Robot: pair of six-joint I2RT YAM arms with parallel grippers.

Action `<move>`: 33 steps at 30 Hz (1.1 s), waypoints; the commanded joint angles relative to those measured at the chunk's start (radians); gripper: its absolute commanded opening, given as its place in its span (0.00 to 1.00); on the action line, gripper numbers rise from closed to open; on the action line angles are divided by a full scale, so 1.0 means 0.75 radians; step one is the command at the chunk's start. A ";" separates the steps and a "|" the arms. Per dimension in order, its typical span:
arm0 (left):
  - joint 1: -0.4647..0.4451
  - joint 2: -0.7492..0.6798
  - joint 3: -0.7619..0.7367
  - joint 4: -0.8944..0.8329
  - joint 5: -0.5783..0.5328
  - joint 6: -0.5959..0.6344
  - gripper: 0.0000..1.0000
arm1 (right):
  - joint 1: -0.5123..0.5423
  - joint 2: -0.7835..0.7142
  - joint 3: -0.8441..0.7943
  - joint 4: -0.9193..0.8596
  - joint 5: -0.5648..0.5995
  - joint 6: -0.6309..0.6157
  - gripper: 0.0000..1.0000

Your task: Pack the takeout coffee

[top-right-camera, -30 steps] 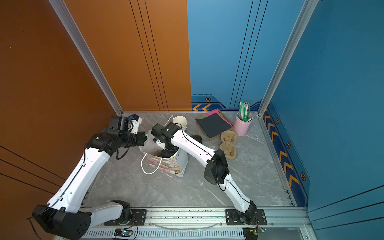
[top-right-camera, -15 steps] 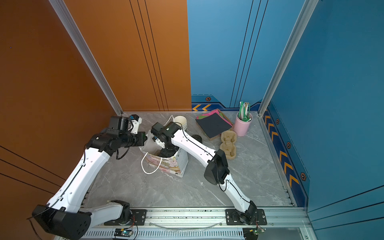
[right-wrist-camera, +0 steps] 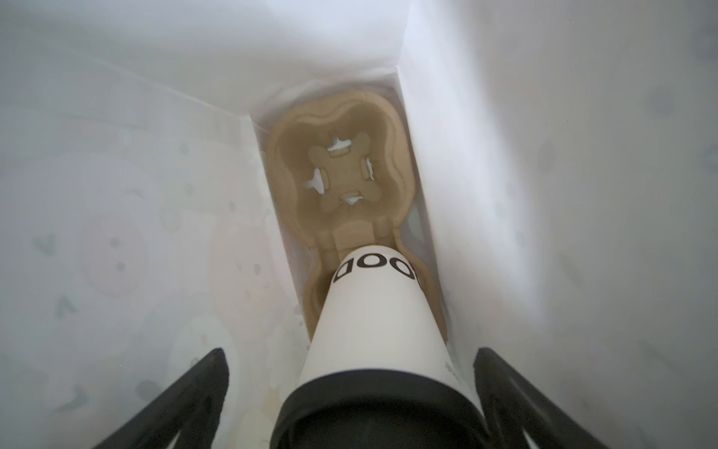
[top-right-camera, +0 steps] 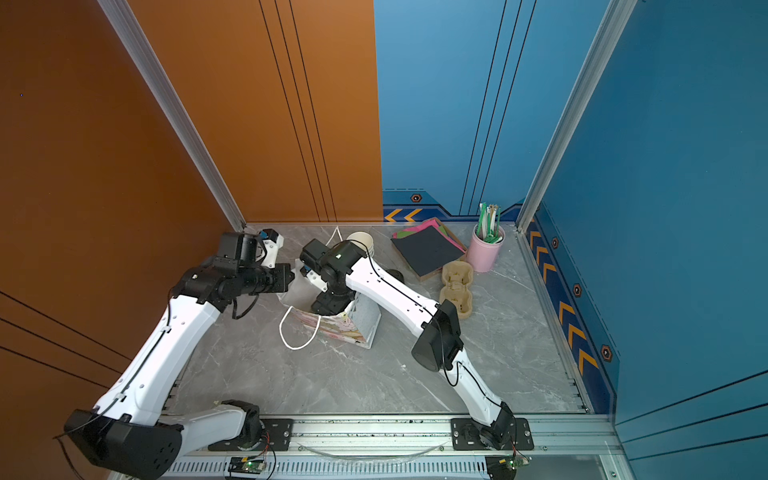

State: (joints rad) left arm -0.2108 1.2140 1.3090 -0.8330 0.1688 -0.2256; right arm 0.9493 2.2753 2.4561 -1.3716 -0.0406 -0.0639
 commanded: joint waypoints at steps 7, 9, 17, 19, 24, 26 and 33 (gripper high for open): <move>-0.013 0.009 -0.007 -0.014 0.018 0.021 0.00 | 0.003 -0.065 0.035 0.037 -0.029 -0.002 1.00; -0.013 0.010 -0.005 -0.015 0.019 0.021 0.00 | 0.001 -0.060 0.035 0.035 -0.035 -0.001 1.00; -0.021 0.010 0.008 -0.016 0.031 0.015 0.00 | 0.000 -0.035 0.036 0.041 -0.074 0.007 1.00; -0.024 0.013 0.013 -0.016 0.032 0.012 0.00 | -0.001 -0.028 0.035 0.045 -0.083 0.013 1.00; -0.029 0.021 0.017 -0.016 0.043 0.006 0.00 | 0.000 -0.023 0.035 0.048 -0.100 0.018 1.00; -0.034 0.023 0.020 -0.015 0.044 0.004 0.00 | 0.000 -0.024 0.035 0.052 -0.103 0.020 1.00; -0.042 0.023 0.020 -0.018 0.037 0.006 0.00 | 0.000 -0.017 0.037 0.063 -0.113 0.030 1.00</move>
State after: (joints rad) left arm -0.2352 1.2236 1.3098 -0.8326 0.1871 -0.2260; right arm 0.9489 2.2574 2.4584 -1.3392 -0.1089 -0.0589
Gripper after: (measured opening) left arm 0.044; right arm 0.997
